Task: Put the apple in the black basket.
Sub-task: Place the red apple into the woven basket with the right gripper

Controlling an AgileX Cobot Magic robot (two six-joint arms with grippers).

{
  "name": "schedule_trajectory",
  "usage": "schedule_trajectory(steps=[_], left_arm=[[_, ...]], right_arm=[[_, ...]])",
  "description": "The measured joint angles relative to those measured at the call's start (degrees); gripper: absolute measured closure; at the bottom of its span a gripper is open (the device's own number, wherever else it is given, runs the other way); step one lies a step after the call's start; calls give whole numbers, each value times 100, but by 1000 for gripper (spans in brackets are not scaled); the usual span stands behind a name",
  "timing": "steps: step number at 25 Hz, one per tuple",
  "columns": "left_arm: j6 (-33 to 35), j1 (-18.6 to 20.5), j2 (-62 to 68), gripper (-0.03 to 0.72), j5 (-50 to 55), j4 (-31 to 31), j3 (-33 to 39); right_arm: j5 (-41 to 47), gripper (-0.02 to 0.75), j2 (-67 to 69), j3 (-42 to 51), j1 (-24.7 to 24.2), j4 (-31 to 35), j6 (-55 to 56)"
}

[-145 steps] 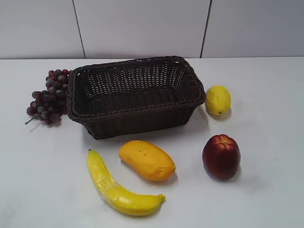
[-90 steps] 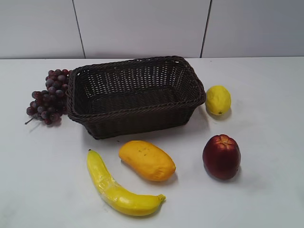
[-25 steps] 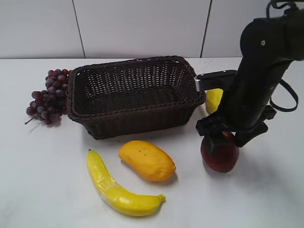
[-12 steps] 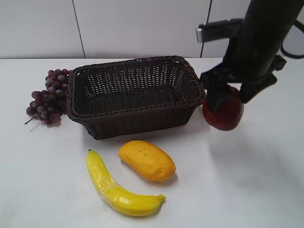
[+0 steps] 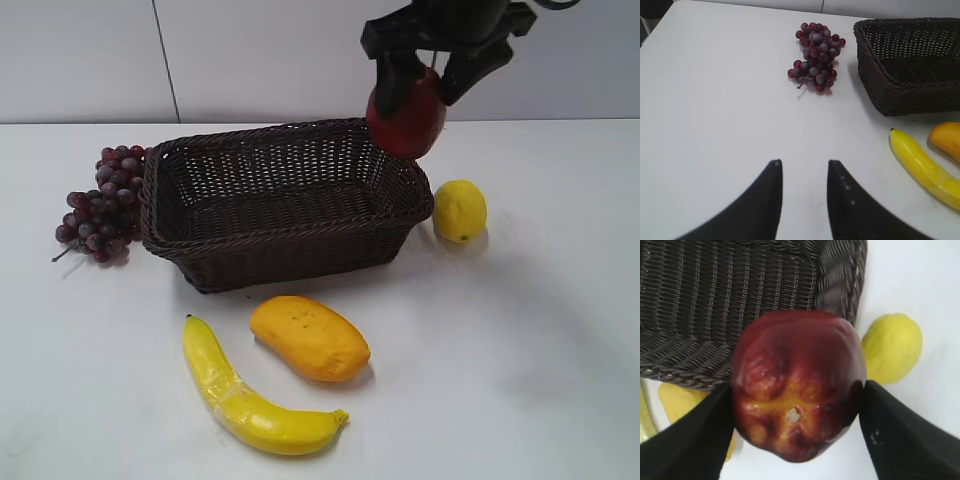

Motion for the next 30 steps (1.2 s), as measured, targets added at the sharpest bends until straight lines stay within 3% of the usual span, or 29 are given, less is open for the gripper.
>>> schedule_trajectory(steps=[15,30], left_arm=[[0,0,0,453,0,0,0],[0,0,0,453,0,0,0]], right_arm=[[10,183,2003,-1919,538,100,-55],[-10,185,2646,-2027,674,-57,-61]])
